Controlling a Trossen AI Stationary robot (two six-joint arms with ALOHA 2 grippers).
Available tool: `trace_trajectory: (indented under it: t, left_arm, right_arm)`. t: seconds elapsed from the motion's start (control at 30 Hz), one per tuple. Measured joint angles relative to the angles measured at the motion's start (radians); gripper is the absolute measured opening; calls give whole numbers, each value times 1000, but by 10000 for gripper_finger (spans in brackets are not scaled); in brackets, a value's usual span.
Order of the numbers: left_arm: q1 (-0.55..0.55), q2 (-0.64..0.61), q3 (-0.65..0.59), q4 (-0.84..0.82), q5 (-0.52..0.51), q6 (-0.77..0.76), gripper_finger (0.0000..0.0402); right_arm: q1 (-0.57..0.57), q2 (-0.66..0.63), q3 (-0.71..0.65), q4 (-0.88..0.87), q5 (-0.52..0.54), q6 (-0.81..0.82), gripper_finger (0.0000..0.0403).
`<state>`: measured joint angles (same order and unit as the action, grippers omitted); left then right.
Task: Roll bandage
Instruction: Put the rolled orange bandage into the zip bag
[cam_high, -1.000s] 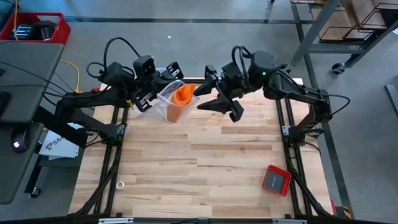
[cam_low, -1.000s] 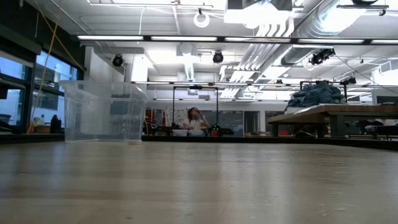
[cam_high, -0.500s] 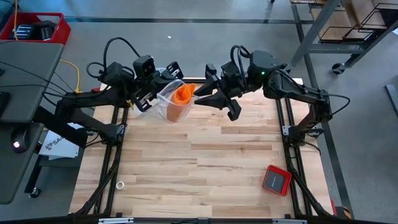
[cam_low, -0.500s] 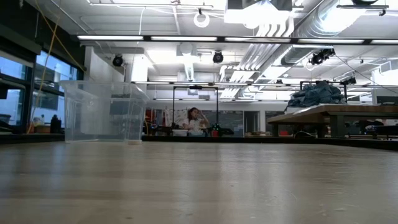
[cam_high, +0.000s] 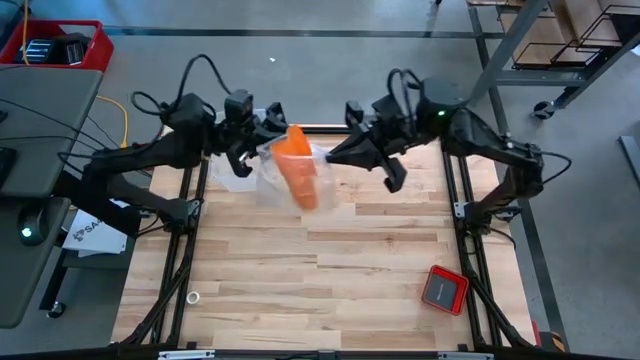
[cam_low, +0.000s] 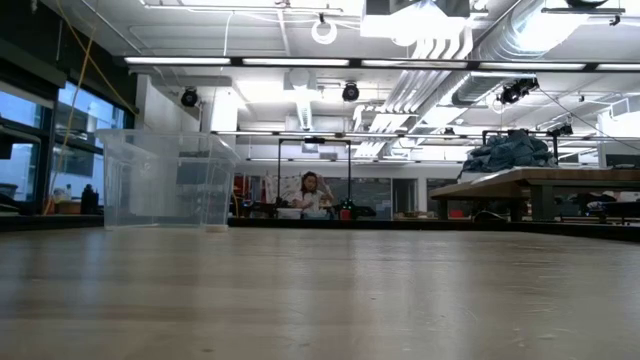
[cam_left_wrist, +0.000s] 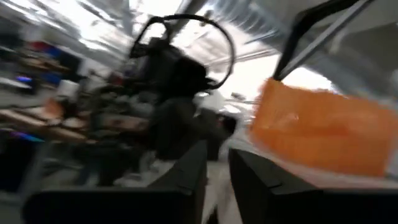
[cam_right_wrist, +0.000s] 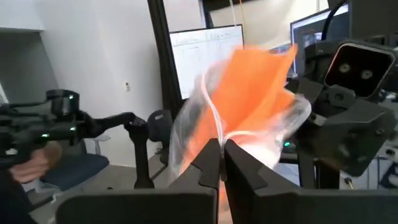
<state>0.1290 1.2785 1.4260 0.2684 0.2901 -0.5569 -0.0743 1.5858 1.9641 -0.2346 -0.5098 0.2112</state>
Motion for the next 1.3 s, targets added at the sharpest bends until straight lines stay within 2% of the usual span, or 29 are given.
trace_trajectory:
  t: [0.27, 0.5, 0.6, 0.73, 0.97, 1.07, 1.3]
  left_arm:
    - [65, -108, 0, -298, -175, 187, 138]
    - [107, -214, 0, -609, -300, 252, 169]
    - [93, -227, 0, -599, -293, 221, 175]
    - [39, -201, 1, -499, -234, 195, 177]
    - [-37, -127, 1, -473, -249, 328, 177]
    - [-45, -109, 1, -454, -236, 342, 178]
    - [-46, -172, 0, -478, -222, 342, 178]
  right_arm:
    - [-4, -82, 0, -127, 50, -8, 1]
    - [-4, -140, 0, -256, 185, -11, 0]
    - [-4, -141, 0, -263, 206, -1, 0]
    - [-8, -130, 0, -260, 215, 17, 0]
    - [-13, -113, 0, -263, 215, 35, 0]
    - [-13, -114, 0, -261, 215, 35, 0]
    - [-13, -130, 0, -264, 212, 35, 0]
